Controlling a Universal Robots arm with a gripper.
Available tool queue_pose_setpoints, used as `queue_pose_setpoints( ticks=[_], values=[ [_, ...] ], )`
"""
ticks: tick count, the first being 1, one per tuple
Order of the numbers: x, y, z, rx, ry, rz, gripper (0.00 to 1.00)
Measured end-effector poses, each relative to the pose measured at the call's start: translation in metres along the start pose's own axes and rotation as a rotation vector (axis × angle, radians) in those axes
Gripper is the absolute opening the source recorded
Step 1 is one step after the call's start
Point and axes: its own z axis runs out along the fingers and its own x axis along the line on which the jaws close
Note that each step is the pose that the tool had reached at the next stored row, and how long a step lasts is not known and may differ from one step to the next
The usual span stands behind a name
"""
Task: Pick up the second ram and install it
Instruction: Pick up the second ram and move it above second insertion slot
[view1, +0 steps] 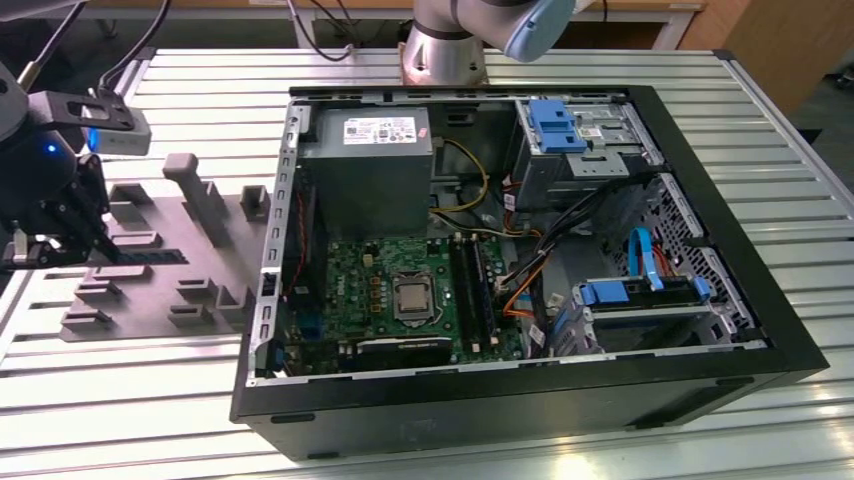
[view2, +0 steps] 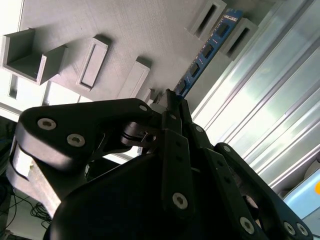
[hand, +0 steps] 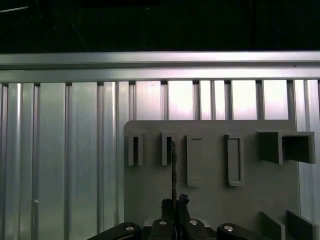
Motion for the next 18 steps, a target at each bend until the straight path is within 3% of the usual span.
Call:
queue_pose_setpoints(
  ticks=[18],
  values=[
    [-0.0001,0.0002,-0.0062,0.0,0.0,0.0,0.14]
  ],
)
